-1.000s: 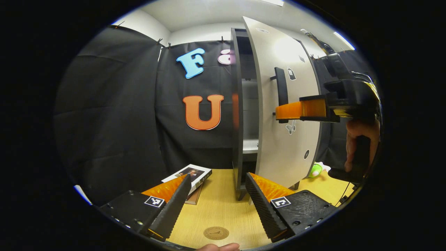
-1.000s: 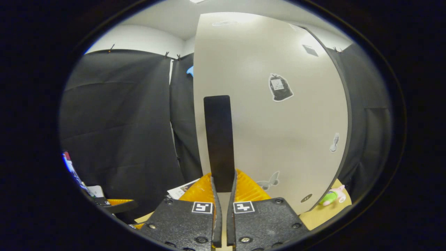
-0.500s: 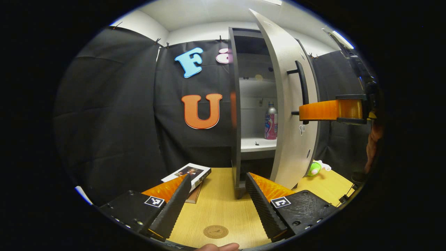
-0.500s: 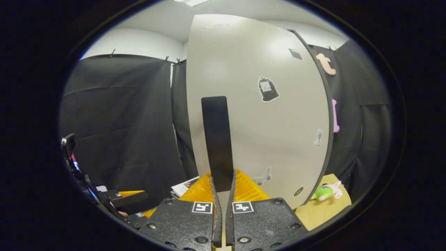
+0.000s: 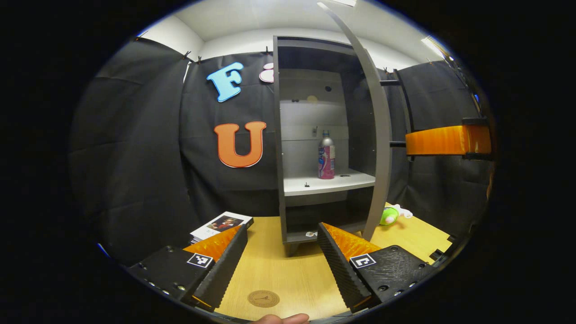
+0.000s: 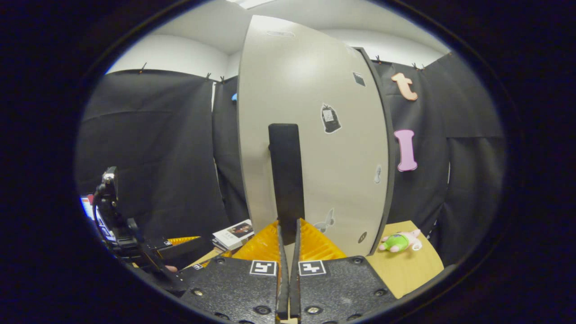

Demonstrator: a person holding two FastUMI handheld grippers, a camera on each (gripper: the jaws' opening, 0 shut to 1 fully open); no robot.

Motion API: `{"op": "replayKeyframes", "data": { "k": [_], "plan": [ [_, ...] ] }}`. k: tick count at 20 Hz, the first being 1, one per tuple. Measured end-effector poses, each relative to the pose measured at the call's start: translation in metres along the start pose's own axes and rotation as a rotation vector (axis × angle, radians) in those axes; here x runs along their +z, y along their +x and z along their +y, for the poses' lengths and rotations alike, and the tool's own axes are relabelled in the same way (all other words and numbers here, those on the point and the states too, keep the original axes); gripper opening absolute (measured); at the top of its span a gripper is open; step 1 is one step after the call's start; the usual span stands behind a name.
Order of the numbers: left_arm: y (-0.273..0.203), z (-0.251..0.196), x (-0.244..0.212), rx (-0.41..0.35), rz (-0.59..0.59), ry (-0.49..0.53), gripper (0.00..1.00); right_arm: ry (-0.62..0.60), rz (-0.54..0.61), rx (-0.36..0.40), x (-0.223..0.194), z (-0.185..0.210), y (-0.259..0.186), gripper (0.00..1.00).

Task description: Open the cabinet door with the right hand, grasp the bottle in the cabinet with the left hand and place it on the coaster, then close the cabinet door with the right hand.

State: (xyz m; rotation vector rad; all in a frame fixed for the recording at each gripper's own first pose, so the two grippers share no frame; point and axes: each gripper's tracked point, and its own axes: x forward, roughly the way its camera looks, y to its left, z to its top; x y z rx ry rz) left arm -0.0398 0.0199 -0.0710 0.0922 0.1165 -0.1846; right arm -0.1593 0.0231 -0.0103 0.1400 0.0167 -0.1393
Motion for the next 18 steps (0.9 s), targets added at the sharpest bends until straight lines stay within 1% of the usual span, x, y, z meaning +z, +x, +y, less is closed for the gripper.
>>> {"op": "replayKeyframes", "data": {
  "k": [2,4,6,8,12,15,18],
  "plan": [
    [0.004,-0.012,0.001,-0.023,0.0,-0.003,0.95,0.009,0.006,-0.01,-0.001,-0.008,-0.012,0.04],
    [0.01,-0.025,0.003,-0.046,0.002,-0.006,0.94,0.0,0.004,-0.036,-0.002,-0.02,-0.023,0.04],
    [0.013,-0.039,0.008,-0.069,-0.003,-0.004,0.95,0.015,0.004,-0.064,-0.001,-0.033,-0.037,0.04],
    [0.018,-0.056,0.012,-0.099,-0.008,-0.005,0.95,0.033,0.003,-0.107,-0.003,-0.042,-0.05,0.04],
    [0.029,-0.087,0.015,-0.146,-0.002,-0.006,0.95,0.051,-0.007,-0.181,-0.001,-0.078,-0.069,0.04],
    [0.043,-0.109,0.022,-0.172,-0.005,-0.003,0.94,0.048,-0.005,-0.242,-0.003,-0.103,-0.083,0.04],
    [0.065,-0.128,0.031,-0.186,-0.012,0.005,0.94,0.081,-0.02,-0.313,-0.003,-0.135,-0.096,0.04]
  ]
}}
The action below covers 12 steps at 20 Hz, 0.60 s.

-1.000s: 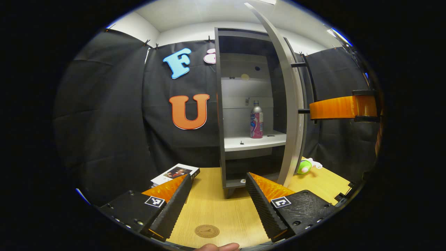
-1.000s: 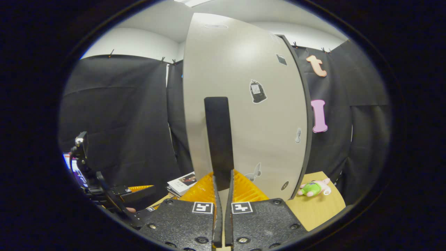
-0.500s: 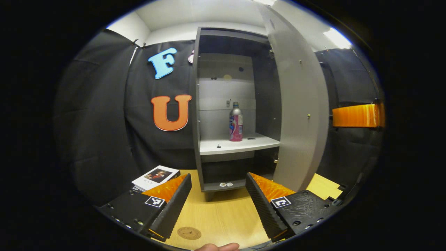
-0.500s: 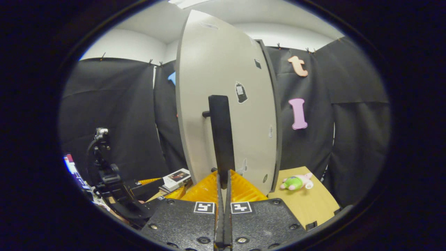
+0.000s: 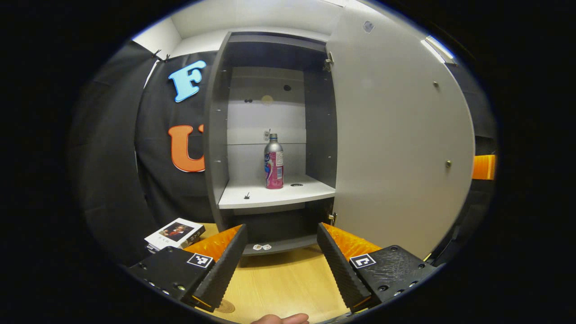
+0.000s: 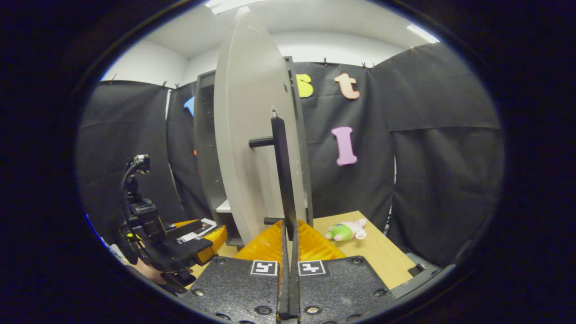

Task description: Open the cabinet door with the right hand, grasp the bottle in the cabinet with the left hand and place it on the coaster, then close the cabinet door with the right hand.

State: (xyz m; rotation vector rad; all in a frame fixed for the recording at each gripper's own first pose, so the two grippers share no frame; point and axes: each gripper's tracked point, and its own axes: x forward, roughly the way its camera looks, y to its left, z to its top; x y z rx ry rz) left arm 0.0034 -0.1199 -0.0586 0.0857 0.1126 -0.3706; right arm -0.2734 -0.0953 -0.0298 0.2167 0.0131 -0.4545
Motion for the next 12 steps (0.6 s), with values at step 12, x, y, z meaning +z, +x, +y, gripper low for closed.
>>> {"op": "replayKeyframes", "data": {
  "k": [12],
  "plan": [
    [0.151,0.0,0.073,0.064,-0.129,0.053,0.95,0.026,-0.009,-0.117,0.0,-0.063,0.007,0.04]
  ]
}}
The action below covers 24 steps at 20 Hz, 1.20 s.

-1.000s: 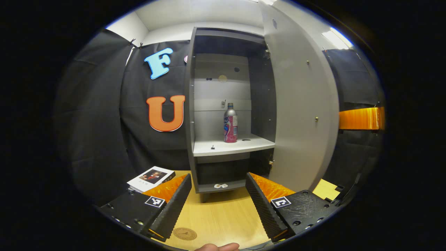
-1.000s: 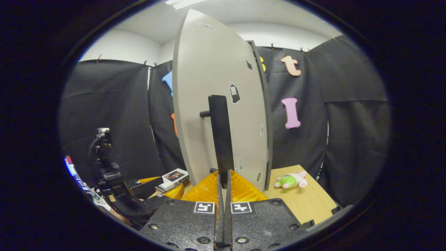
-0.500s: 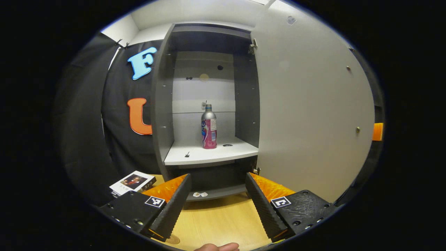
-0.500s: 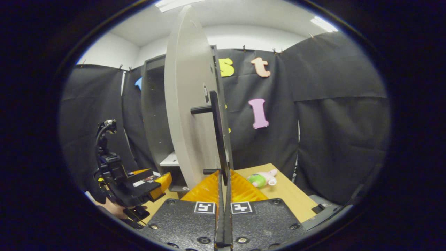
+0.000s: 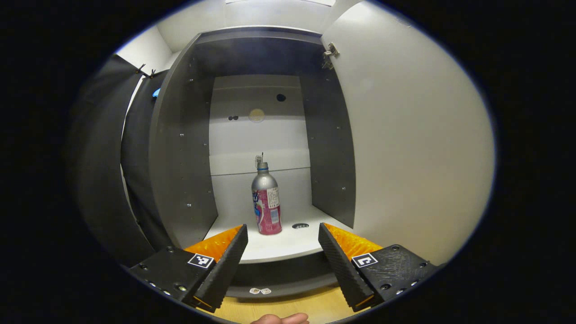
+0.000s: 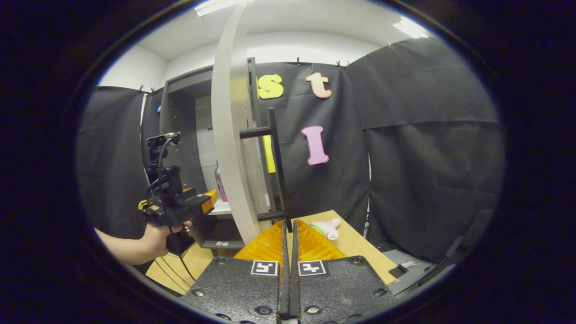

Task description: Open the cabinet door with the right hand, grasp the bottle in the cabinet with the left hand and place it on the coaster, then close the cabinet door with the right hand.

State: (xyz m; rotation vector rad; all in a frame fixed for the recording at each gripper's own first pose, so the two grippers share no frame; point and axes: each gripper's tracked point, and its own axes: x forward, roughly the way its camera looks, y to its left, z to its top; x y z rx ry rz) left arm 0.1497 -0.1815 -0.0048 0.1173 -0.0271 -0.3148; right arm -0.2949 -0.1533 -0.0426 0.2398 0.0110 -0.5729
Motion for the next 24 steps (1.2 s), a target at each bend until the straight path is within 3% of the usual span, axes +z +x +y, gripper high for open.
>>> {"op": "replayKeyframes", "data": {
  "k": [5,6,7,10,11,15,16,17,18,24],
  "plan": [
    [0.053,0.006,0.021,0.029,-0.036,0.019,0.95,0.05,-0.014,0.022,-0.002,-0.005,-0.002,0.05],
    [0.063,0.008,0.023,0.033,-0.044,0.012,0.95,0.038,-0.017,0.017,-0.002,-0.01,-0.002,0.22],
    [0.071,0.008,0.025,0.038,-0.048,0.007,0.95,0.023,-0.027,-0.002,-0.002,-0.017,-0.005,0.29],
    [0.099,0.018,0.034,0.08,-0.062,-0.002,0.96,-0.007,-0.051,-0.075,-0.004,-0.041,-0.01,0.8],
    [0.108,0.023,0.038,0.099,-0.068,-0.009,0.96,-0.008,-0.039,-0.086,-0.008,-0.045,-0.01,0.88],
    [0.138,0.039,0.031,0.136,-0.042,-0.076,0.96,-0.019,0.001,-0.107,-0.017,-0.048,-0.002,0.88],
    [0.145,0.043,0.027,0.148,-0.036,-0.084,0.96,-0.027,0.012,-0.103,-0.02,-0.046,0.001,0.84],
    [0.151,0.048,0.026,0.159,-0.035,-0.089,0.96,-0.036,0.016,-0.102,-0.02,-0.045,0.004,0.88],
    [0.155,0.05,0.024,0.164,-0.035,-0.093,0.96,-0.046,0.018,-0.1,-0.019,-0.044,0.006,0.84],
    [0.179,0.053,0.002,0.167,0.017,-0.077,0.94,-0.059,0.019,-0.11,-0.018,-0.043,0.02,0.88]
  ]
}}
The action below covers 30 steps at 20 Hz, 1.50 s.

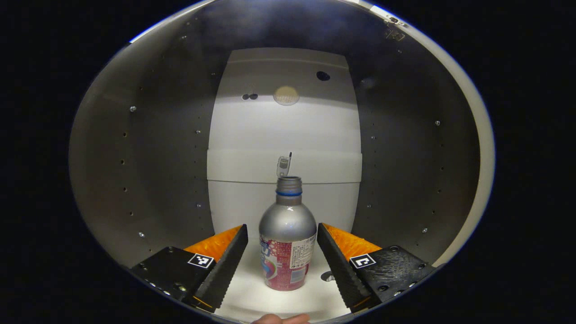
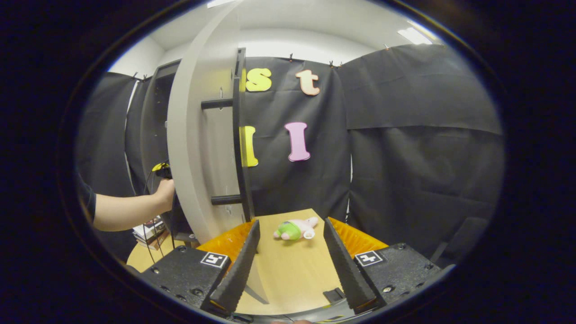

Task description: Open the cabinet door with the right hand, grasp the bottle in the cabinet with the left hand and place it on the coaster, then close the cabinet door with the right hand.

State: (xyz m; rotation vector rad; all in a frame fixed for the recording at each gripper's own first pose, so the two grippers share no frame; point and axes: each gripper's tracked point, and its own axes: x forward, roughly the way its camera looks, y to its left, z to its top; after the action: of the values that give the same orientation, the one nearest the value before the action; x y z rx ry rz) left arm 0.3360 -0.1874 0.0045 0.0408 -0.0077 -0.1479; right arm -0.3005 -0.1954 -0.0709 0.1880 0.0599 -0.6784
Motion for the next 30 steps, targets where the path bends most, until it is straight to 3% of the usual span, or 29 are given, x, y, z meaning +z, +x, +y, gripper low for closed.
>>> {"op": "replayKeyframes", "data": {
  "k": [5,6,7,12,15,16,20,26,30],
  "plan": [
    [0.008,-0.007,-0.007,-0.014,0.019,0.023,0.94,0.003,0.002,-0.009,0.001,-0.003,0.007,0.88],
    [0.008,-0.007,-0.006,-0.011,0.009,0.028,0.92,0.0,-0.001,-0.009,0.002,-0.004,0.007,0.88],
    [0.009,-0.007,-0.005,-0.007,0.005,0.037,0.8,-0.003,-0.002,-0.009,0.003,-0.003,0.008,0.88],
    [-0.009,-0.007,0.008,-0.017,-0.024,0.076,0.78,-0.002,0.004,0.025,0.001,-0.001,0.011,0.88],
    [-0.048,-0.011,0.011,-0.031,-0.031,0.076,0.77,-0.006,0.006,0.073,0.002,0.002,0.015,0.88],
    [-0.061,-0.01,0.013,-0.029,-0.03,0.069,0.77,-0.01,0.009,0.091,0.0,0.003,0.016,0.84],
    [-0.118,-0.002,0.018,-0.015,-0.031,0.022,0.77,-0.021,-0.003,0.161,0.002,0.003,0.017,0.88],
    [-0.196,0.031,0.043,0.044,-0.075,0.039,0.77,-0.055,0.015,0.284,-0.008,0.012,0.022,0.88],
    [-0.245,0.062,0.032,0.091,-0.068,0.03,0.77,-0.063,-0.011,0.29,-0.002,0.014,0.025,0.88]
  ]
}}
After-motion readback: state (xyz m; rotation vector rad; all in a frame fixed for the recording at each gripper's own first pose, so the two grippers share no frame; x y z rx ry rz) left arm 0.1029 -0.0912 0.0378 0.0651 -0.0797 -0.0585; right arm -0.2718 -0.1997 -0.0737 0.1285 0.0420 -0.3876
